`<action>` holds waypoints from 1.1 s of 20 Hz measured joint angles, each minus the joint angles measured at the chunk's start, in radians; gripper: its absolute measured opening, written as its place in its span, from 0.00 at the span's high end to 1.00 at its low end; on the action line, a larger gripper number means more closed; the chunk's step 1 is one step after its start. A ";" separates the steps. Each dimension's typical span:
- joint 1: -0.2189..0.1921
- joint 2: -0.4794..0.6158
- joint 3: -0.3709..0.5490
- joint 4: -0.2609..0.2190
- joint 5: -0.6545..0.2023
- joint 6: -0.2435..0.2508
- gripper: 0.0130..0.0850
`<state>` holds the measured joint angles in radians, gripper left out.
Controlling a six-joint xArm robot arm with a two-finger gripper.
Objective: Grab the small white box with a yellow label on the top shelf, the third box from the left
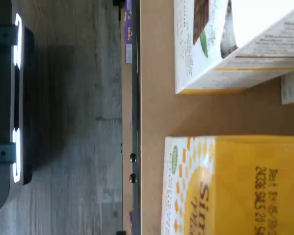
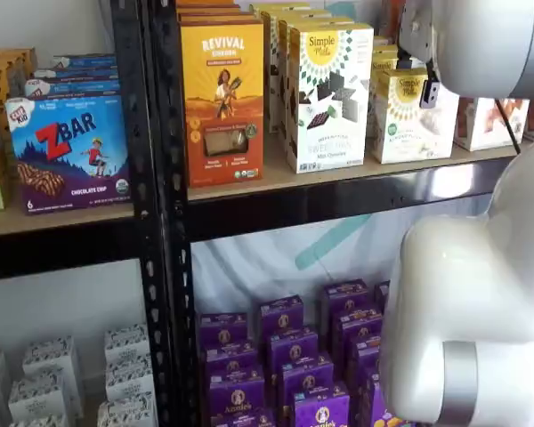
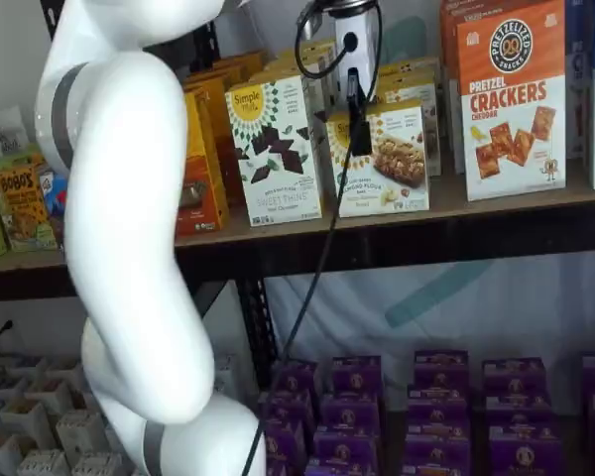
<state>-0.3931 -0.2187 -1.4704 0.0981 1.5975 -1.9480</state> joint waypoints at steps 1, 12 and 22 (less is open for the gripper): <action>-0.001 0.002 -0.002 0.001 0.002 -0.001 0.00; -0.005 0.006 -0.009 0.004 0.001 -0.004 0.33; -0.005 0.011 -0.022 -0.005 0.015 -0.004 0.39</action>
<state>-0.3979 -0.2082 -1.4929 0.0932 1.6127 -1.9522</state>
